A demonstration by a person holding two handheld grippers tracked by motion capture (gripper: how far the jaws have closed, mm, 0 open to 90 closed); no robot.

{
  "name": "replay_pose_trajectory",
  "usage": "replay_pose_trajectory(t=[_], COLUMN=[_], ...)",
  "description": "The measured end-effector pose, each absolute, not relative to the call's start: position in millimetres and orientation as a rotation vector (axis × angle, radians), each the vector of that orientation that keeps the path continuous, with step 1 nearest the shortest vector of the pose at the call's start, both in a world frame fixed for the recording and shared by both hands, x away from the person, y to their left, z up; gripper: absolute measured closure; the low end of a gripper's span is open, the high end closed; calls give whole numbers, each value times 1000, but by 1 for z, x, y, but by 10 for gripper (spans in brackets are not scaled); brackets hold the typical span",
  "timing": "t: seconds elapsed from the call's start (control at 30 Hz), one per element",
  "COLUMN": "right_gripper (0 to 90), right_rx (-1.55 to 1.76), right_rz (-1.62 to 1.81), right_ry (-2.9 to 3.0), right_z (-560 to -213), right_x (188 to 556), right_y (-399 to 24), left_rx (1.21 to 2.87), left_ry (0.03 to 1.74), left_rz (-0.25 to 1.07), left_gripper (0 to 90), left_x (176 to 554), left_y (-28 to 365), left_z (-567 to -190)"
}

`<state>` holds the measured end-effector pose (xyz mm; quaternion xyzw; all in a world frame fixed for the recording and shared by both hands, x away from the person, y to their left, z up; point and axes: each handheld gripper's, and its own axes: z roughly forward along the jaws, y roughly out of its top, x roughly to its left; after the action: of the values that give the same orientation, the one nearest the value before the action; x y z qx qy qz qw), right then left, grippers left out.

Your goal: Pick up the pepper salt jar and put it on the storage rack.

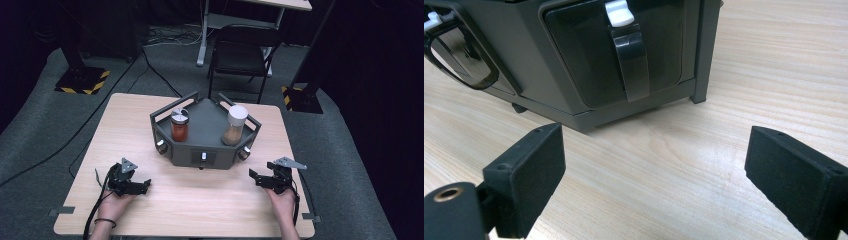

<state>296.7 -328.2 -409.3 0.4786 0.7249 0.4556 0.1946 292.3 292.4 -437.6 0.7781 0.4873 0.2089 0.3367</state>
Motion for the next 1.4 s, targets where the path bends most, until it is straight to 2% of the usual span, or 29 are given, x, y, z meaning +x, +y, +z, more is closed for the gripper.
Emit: replay_pose_trajectory(t=[1.4], right_gripper=[80], right_rx=[1386], right_rz=[1246], right_ry=[2125], right_z=[-445], right_x=[291], right_y=[-323], left_rx=[2024], left_ry=[1274], left_rz=[545], left_gripper=[35], left_x=[292], left_y=[292], left_z=[-438])
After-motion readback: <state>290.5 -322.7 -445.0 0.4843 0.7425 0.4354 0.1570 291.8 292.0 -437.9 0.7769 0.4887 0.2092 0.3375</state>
